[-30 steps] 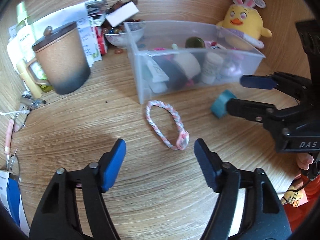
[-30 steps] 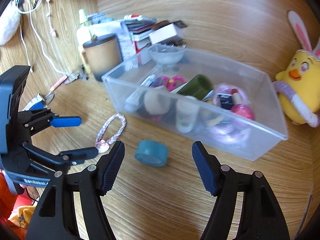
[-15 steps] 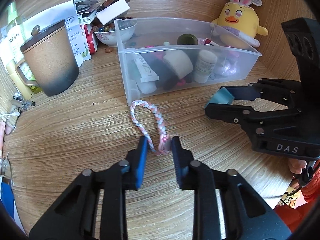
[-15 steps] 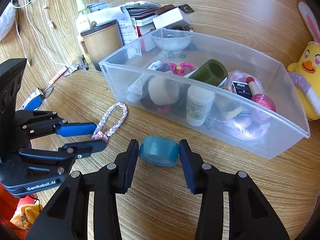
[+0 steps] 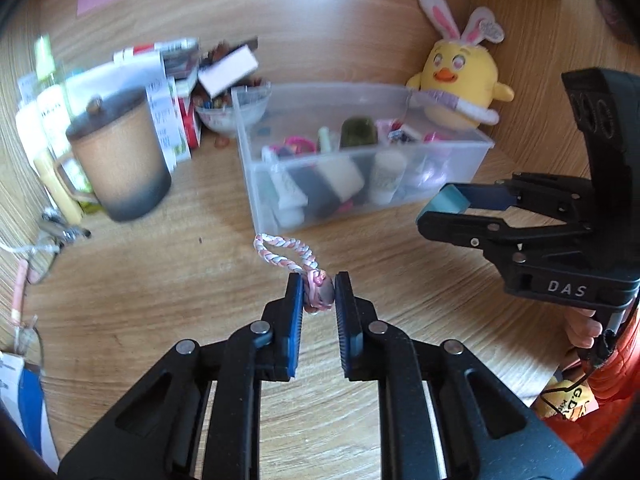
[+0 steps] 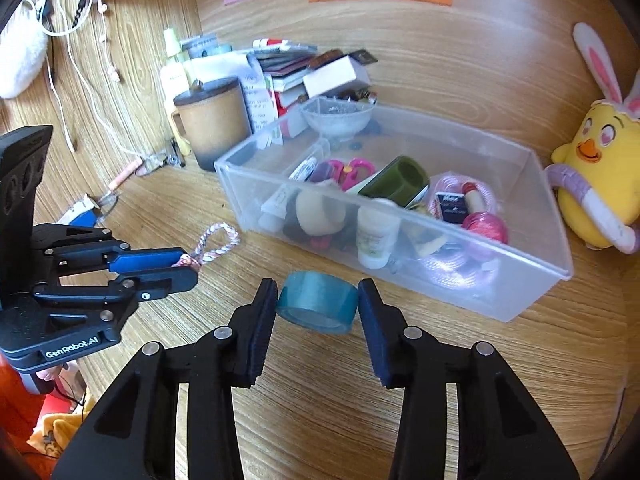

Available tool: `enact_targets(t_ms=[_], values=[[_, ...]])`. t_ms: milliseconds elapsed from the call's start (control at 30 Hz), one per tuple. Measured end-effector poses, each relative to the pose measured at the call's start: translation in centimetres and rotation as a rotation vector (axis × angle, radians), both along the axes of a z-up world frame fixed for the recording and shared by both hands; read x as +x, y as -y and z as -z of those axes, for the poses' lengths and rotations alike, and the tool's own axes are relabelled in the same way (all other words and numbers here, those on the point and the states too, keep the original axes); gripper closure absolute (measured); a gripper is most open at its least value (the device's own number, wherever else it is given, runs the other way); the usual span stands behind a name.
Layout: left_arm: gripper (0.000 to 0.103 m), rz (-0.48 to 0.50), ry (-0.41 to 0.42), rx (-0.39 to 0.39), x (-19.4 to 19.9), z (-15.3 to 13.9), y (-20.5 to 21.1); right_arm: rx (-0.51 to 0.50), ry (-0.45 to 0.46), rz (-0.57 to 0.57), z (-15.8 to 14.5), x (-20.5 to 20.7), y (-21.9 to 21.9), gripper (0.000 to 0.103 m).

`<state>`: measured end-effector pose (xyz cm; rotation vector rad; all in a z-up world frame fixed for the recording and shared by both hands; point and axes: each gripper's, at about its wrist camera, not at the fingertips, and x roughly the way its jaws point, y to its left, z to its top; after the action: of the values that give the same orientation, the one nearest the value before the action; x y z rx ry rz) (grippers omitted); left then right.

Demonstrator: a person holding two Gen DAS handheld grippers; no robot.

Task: Organize objects
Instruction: 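Grasp the teal tape roll with the right gripper while the left grasps the braided rope bracelet, then place the teal tape with the right gripper while the left places the bracelet into the box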

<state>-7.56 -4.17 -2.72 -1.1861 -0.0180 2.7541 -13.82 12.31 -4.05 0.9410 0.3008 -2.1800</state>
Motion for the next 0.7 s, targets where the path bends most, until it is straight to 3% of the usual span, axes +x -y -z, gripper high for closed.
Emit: enact_targets(t_ms=[400, 700], values=[[0.088, -0.021, -0.153, 0.010, -0.6, -5.2, 0.0, -0.071, -0.090, 0.053, -3.9, 0.0, -2.4, 0.065], [0.088, -0.008, -0.160, 0.022, -3.7, -6.4, -0.3, -0.080, -0.157, 0.115, -5.8, -2.3, -3.4, 0.065]])
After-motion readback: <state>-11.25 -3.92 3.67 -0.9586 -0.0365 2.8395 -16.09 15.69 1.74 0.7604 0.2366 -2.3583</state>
